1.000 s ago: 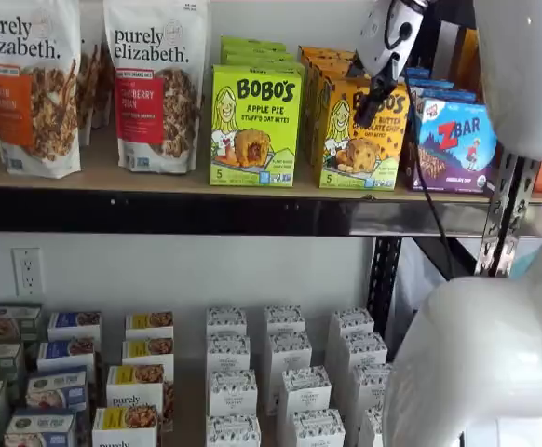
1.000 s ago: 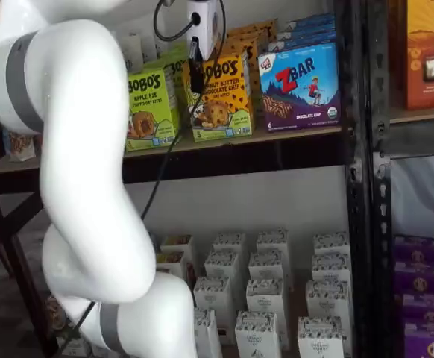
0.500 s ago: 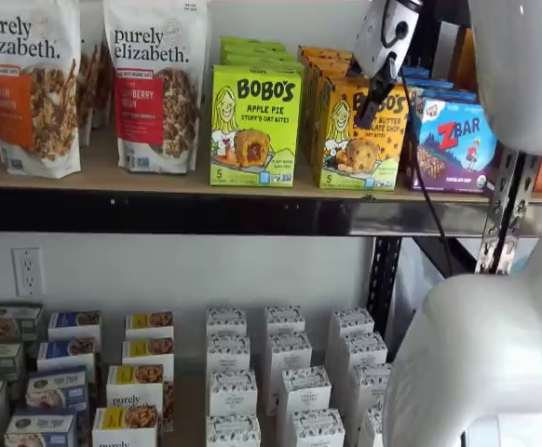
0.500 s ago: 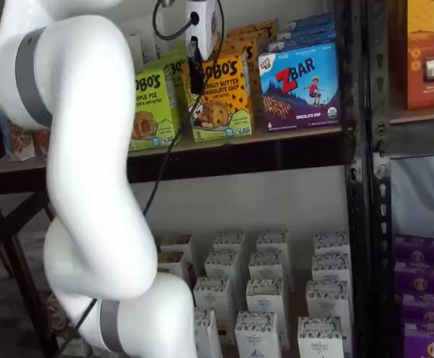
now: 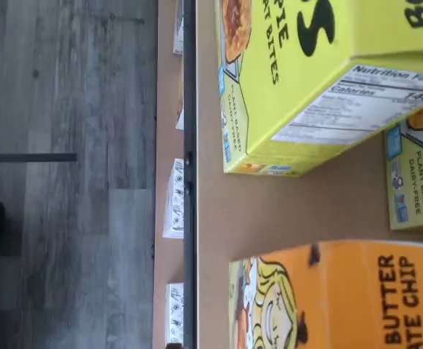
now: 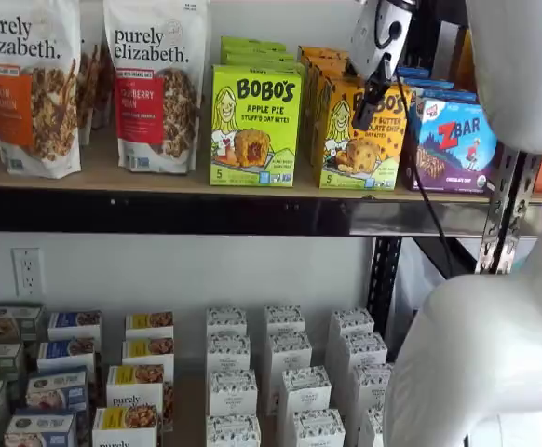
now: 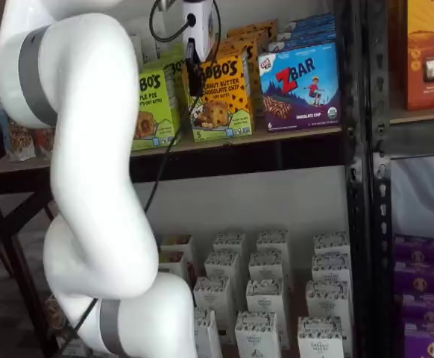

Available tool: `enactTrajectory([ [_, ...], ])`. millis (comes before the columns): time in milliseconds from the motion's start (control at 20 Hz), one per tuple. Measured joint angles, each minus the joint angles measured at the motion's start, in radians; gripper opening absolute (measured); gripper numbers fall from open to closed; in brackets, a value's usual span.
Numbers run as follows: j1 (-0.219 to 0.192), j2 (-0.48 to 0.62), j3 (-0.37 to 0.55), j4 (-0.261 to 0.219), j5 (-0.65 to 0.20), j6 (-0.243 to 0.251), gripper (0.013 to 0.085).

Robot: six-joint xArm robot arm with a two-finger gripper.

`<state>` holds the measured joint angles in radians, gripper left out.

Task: Pick up the orange box on the top shelf, the fifth box from the left

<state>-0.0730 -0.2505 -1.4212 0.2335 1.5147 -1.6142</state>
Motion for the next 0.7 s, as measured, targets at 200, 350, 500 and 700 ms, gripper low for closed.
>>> enactTrajectory([
  [200,0.005,-0.003,0.002,-0.008,0.001,0.004,0.085],
  [350,0.004,-0.007,0.007,-0.001,-0.005,0.004,0.085],
  [500,0.002,-0.01,0.01,0.006,-0.009,0.003,0.077],
  [700,0.002,-0.012,0.01,0.009,-0.011,0.004,0.069],
])
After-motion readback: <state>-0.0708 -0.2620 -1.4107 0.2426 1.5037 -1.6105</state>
